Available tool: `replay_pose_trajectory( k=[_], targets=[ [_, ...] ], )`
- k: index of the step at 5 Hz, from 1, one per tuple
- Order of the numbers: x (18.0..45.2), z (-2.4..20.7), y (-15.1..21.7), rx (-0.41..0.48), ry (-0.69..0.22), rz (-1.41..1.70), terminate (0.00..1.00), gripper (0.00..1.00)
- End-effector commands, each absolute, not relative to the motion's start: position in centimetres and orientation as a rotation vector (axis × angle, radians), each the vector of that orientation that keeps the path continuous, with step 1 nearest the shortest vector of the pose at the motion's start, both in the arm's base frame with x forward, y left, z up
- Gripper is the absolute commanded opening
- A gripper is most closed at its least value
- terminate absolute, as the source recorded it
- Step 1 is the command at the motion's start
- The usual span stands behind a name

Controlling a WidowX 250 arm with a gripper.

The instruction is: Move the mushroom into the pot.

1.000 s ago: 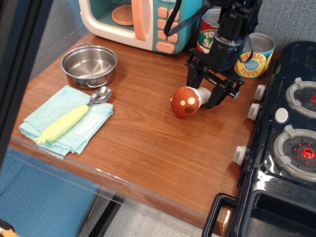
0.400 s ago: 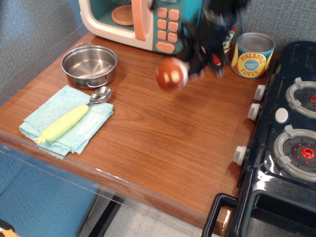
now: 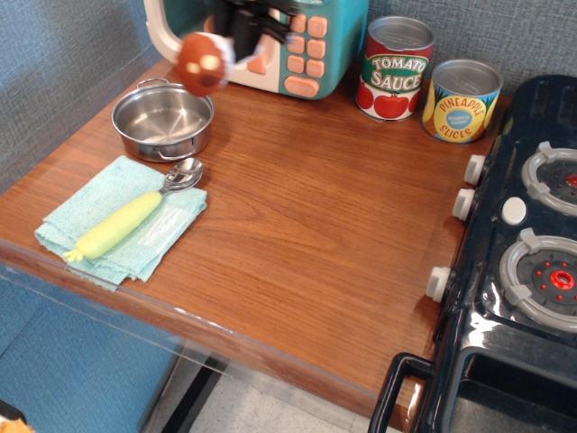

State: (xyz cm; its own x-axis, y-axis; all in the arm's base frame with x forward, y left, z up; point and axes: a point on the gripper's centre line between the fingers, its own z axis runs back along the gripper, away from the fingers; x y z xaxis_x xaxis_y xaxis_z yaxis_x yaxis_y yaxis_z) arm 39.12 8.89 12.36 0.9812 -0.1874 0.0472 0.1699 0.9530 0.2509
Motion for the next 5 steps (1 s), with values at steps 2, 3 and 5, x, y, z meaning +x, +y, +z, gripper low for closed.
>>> replay_pose_trajectory(
  k=[2,3,5],
  targets=[
    [37.8,14.8,15.4,0.254,-0.132,-0.019,0.00,0.00],
    [37.7,14.4,15.7,0.236,-0.124,-0.003,0.00,1.00],
    [37.8,14.3,15.4,0.238,-0.125,-0.001,0.00,1.00]
  ],
)
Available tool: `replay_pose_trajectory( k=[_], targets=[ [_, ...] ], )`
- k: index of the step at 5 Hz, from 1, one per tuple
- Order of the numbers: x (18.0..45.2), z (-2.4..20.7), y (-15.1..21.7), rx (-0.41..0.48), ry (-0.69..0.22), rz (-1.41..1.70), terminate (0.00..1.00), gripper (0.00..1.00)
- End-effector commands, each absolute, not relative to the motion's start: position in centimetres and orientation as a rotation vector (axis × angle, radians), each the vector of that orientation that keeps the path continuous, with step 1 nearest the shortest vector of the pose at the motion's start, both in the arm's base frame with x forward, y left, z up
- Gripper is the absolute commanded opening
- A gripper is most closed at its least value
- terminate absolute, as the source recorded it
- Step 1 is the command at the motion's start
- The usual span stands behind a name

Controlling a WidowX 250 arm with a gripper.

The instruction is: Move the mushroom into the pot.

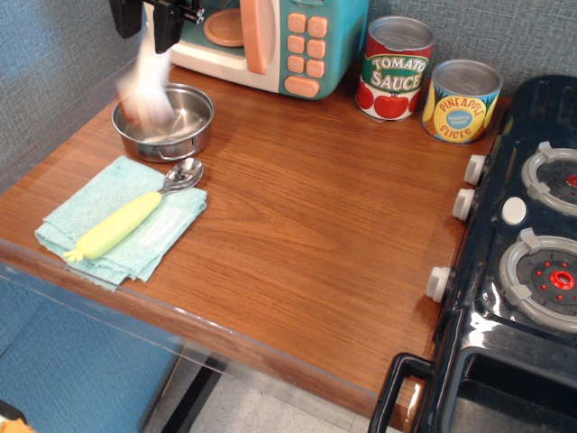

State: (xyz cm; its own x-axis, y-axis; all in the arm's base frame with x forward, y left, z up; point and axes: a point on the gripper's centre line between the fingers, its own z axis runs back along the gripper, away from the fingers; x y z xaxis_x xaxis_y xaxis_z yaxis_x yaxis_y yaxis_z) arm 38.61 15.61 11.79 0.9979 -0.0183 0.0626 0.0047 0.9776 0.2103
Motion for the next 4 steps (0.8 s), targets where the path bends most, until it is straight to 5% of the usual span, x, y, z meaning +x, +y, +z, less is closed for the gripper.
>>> replay_pose_trajectory(
  k=[1,3,4],
  targets=[
    [37.87,14.25,15.30,0.239,-0.127,-0.004,0.00,1.00],
    [38.00,14.32,15.16,0.315,-0.077,0.014,0.00,1.00],
    [38.00,14.32,15.16,0.315,-0.077,0.014,1.00,1.00]
  ],
)
